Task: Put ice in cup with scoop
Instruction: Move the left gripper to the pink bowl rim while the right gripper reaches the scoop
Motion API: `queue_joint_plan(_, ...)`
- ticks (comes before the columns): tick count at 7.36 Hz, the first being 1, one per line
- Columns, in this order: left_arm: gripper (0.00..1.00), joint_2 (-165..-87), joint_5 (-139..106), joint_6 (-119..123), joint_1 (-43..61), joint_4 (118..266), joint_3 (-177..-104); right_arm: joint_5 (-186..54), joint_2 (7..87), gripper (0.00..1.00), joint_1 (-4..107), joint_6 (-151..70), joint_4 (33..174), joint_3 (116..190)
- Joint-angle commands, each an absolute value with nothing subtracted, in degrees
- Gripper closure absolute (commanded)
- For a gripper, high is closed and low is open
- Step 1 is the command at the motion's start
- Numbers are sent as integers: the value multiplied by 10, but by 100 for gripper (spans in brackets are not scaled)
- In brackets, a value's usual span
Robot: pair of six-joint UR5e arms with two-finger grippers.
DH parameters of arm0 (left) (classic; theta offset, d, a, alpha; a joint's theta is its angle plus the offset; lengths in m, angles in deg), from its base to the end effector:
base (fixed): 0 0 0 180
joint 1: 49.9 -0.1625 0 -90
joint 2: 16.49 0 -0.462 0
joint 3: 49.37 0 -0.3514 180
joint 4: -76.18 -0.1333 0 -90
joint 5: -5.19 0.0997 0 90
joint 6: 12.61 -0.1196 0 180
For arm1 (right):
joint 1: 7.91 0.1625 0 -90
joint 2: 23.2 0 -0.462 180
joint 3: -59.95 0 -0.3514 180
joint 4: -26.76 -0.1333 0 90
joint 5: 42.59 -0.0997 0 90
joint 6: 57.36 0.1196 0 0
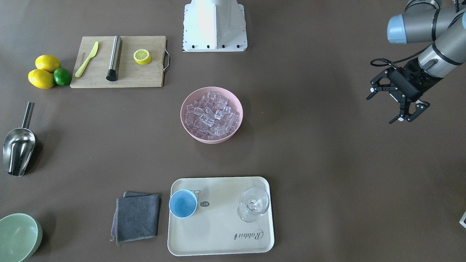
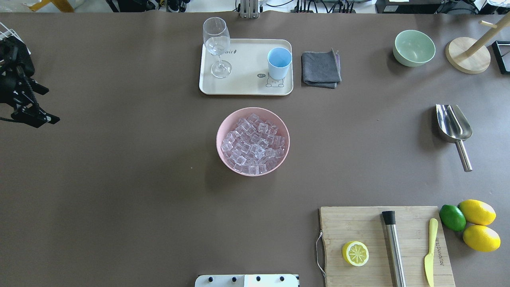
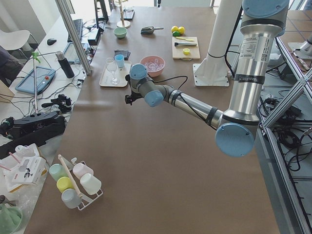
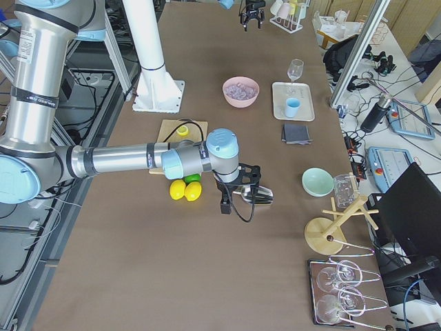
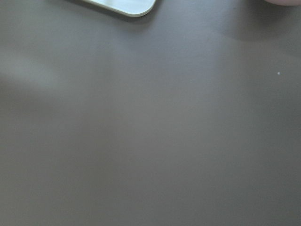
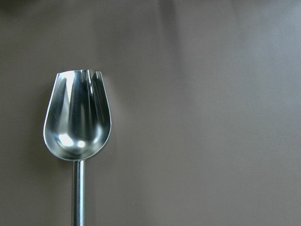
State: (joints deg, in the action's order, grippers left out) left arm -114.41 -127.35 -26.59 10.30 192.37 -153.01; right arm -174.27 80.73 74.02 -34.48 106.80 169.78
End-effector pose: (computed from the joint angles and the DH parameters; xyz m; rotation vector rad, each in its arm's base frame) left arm 0.2143 -0.4797 0.4764 0.7205 0.8359 0.9973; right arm 0.0029 -0.3626 0.6335 0.0621 -0.7675 0.1449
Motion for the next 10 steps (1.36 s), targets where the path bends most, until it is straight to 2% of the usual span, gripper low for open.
queue_joint_plan(1,1,-1201,-1273,-426,74,1930,-1506,-1722,805,0,666,-225,1006,1704)
queue_joint_plan(5,1,-1281,-1260,-445,-33,1931,-1460,-1705,813,0,617,-114,929,1701)
queue_joint_plan(6,1,-1296,-1246,-443,-47,1928,-1453,-1695,812,0,590,-48,909,1696)
queue_joint_plan(8,1,-1336,-1243,-427,-52,1926,-1417,-1671,808,0,566,-38,849,1654)
queue_joint_plan(10,1,-1376,-1244,-428,-71,1928,-1376,-1639,808,0,535,-37,828,1644)
